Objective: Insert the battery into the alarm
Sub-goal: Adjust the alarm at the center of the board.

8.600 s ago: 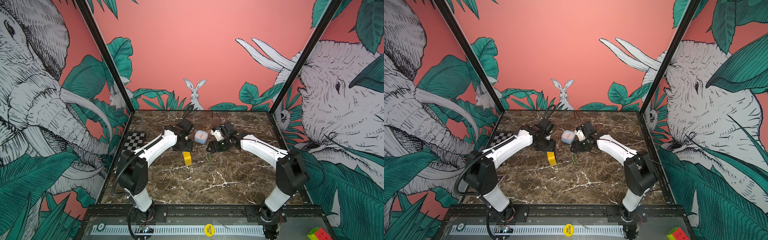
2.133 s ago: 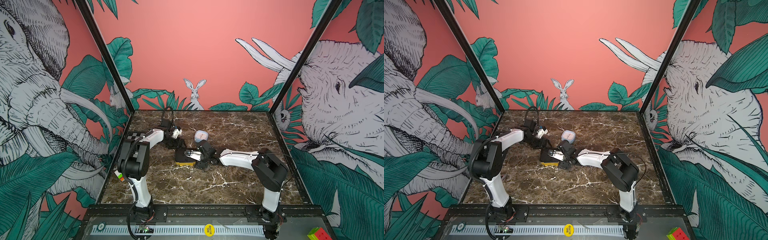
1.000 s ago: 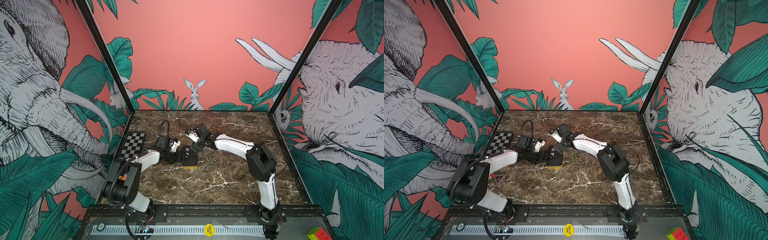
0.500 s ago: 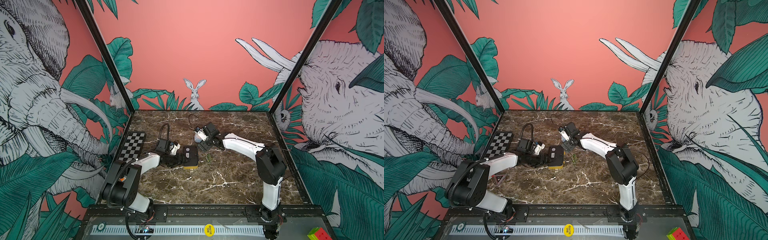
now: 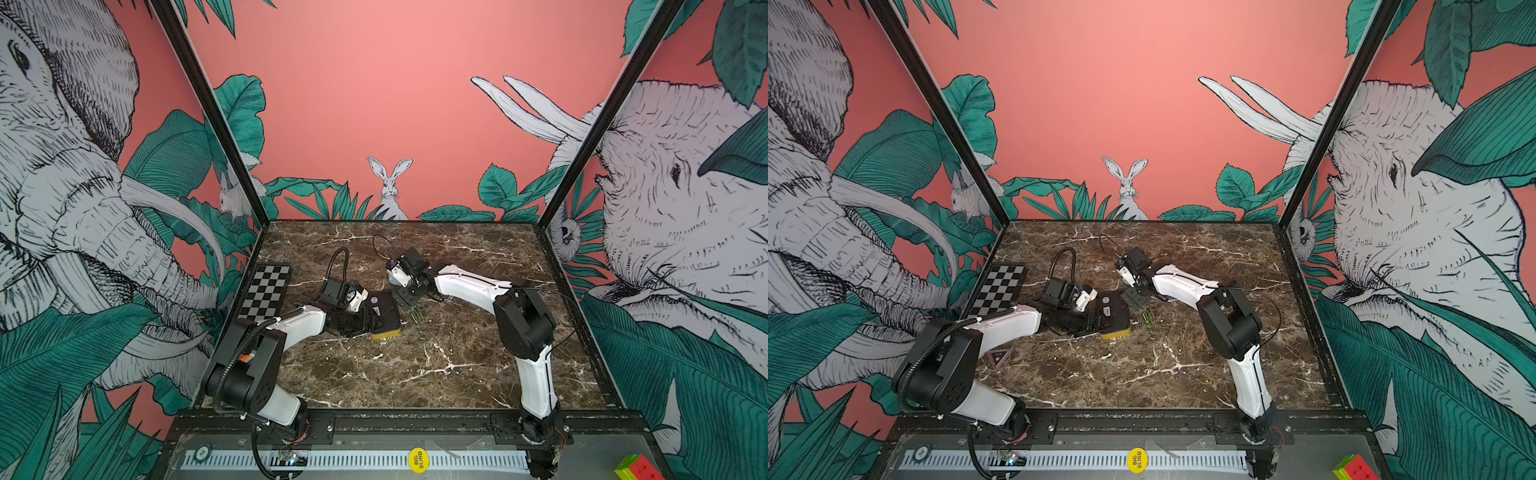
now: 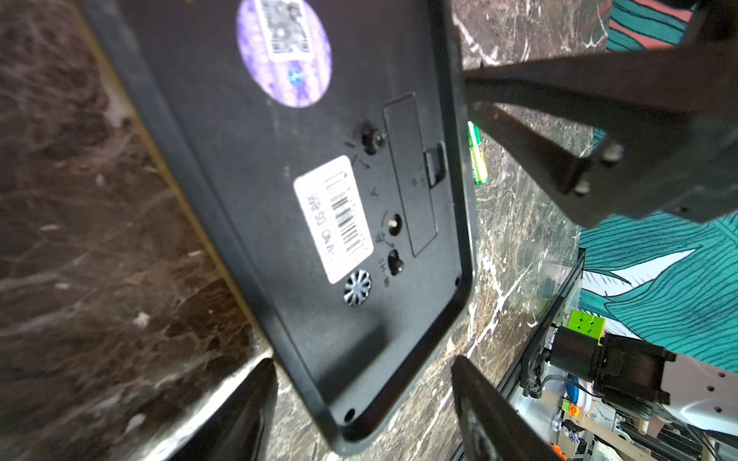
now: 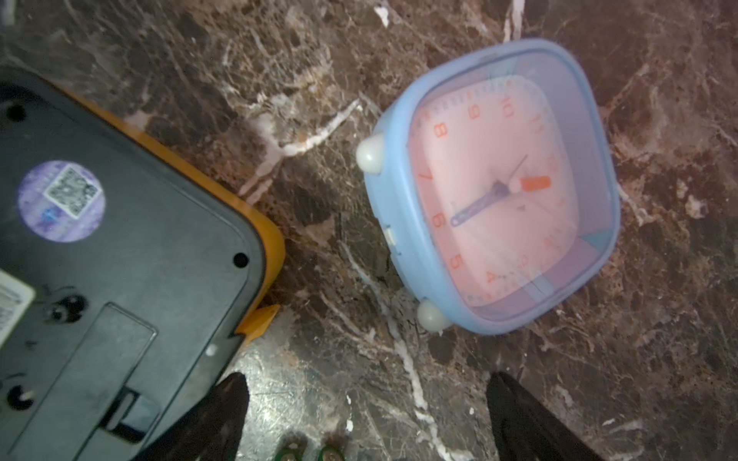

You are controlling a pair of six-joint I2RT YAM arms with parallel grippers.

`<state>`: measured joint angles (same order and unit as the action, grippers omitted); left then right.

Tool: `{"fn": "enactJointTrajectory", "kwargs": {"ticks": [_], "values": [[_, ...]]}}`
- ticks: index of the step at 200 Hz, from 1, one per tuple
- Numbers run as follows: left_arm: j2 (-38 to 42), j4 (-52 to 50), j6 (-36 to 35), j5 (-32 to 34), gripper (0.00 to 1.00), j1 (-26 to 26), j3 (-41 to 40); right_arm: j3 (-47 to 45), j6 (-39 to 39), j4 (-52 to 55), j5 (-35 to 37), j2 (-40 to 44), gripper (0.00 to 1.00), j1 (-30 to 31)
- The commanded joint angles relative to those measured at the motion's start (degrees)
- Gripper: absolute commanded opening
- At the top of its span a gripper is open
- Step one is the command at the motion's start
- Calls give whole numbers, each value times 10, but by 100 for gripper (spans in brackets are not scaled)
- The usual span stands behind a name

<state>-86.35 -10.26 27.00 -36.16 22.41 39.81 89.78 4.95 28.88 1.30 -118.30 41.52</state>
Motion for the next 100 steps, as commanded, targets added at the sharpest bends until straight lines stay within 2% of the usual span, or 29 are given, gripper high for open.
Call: {"fn": "enactJointTrajectory", "kwargs": {"ticks": [1, 18, 34, 53, 69, 81, 100], "values": [[21, -26, -10, 34, 71, 3, 23, 16, -21, 33, 5, 11, 92, -5], [56, -53, -19, 76, 71, 1, 30, 23, -59, 78, -15, 34, 89, -23], [84, -71, -12, 119, 71, -5, 35, 23, -100, 110, -71, 64, 87, -31], [100, -69, 1, 135, 71, -18, 37, 24, -151, 129, -141, 92, 84, -31], [90, -84, 10, 155, 71, -26, 46, 14, -211, 112, -207, 105, 81, -31], [74, -94, 9, 147, 70, -33, 57, 13, -247, 101, -247, 105, 78, -30], [49, -94, 15, 139, 69, -40, 69, 13, -291, 85, -277, 99, 74, -25]]}}
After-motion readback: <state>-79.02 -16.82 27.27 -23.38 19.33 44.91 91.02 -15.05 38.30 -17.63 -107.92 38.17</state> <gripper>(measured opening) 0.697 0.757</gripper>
